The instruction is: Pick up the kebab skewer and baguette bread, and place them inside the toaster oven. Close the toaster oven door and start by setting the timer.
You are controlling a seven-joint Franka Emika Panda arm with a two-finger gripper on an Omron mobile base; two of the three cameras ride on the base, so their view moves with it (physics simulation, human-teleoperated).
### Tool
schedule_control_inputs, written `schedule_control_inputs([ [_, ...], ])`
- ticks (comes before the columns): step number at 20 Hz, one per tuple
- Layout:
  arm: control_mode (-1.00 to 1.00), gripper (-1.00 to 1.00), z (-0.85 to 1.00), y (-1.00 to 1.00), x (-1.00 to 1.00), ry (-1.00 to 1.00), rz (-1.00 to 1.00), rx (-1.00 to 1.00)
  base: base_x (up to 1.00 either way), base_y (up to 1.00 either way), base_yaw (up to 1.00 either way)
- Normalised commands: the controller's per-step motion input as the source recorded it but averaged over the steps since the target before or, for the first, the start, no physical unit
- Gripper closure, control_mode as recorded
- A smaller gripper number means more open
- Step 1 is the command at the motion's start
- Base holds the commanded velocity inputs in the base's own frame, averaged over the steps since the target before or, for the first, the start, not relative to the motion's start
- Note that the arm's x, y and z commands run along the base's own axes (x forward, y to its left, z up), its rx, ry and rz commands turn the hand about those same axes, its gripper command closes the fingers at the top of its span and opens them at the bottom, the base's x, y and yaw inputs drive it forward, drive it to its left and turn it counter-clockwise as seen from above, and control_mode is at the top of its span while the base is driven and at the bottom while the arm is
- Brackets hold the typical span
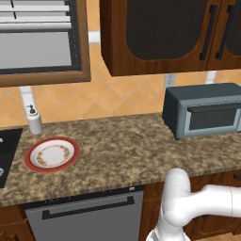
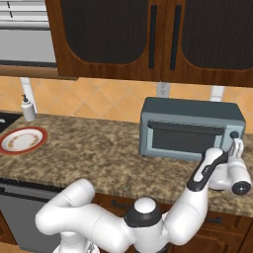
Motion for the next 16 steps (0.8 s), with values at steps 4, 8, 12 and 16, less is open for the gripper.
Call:
schedule_control_inputs([
  [4,-1.0,1.0,0.16,0.14,0.09,0.0,-0.04,0.41,0.0,0.0,0.0],
  [8,-1.0,1.0,0.09,0.16,0.03,-0.01,-0.05,0.41,0.0,0.0,0.0],
  [12,-1.0,1.0,0.09,0.19,0.12,0.0,-0.06,0.41,0.0,0.0,0.0],
  [16,-1.0,1.0,0.07,0.25,0.27,0.0,-0.08,0.4,0.0,0.0,0.0],
])
